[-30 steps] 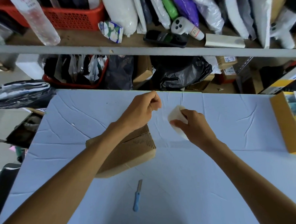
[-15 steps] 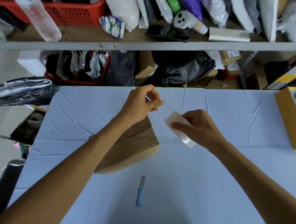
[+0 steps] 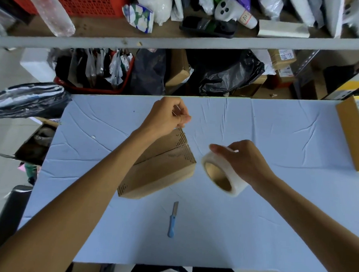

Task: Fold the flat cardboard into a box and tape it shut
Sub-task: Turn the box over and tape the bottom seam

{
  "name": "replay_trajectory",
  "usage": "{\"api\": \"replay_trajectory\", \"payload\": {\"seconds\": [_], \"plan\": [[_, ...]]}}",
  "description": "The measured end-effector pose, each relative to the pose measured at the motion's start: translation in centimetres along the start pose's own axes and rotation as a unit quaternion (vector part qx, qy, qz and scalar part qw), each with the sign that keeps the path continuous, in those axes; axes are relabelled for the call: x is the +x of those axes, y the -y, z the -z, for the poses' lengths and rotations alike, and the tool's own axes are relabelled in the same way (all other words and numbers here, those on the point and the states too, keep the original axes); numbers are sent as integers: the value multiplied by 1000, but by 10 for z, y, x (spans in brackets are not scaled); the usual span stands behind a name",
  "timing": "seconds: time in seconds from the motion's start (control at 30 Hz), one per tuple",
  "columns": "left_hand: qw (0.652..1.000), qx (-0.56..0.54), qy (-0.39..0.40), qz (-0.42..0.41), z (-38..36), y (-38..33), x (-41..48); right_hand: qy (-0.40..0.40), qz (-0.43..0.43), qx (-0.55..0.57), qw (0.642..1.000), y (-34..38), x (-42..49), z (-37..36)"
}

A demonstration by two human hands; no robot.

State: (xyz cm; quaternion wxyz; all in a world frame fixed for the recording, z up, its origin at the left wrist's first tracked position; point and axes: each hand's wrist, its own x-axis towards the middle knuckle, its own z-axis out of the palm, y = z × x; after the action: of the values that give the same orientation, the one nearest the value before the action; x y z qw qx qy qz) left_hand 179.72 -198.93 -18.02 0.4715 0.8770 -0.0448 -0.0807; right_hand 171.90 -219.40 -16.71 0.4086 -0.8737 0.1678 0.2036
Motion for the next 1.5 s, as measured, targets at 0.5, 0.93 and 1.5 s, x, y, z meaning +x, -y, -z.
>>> {"api": "replay_trajectory", "payload": {"seconds": [0.5, 0.93, 1.5], "plan": [[995, 56, 45, -63, -6, -2, 11, -11, -25, 9, 1000, -26, -17, -15], [993, 47, 107, -35, 20, 30, 17, 18, -31, 90, 995, -16, -25, -39], [992, 77, 102, -19, 10, 46, 35, -3, -58, 46, 997, -18, -7, -58]]}}
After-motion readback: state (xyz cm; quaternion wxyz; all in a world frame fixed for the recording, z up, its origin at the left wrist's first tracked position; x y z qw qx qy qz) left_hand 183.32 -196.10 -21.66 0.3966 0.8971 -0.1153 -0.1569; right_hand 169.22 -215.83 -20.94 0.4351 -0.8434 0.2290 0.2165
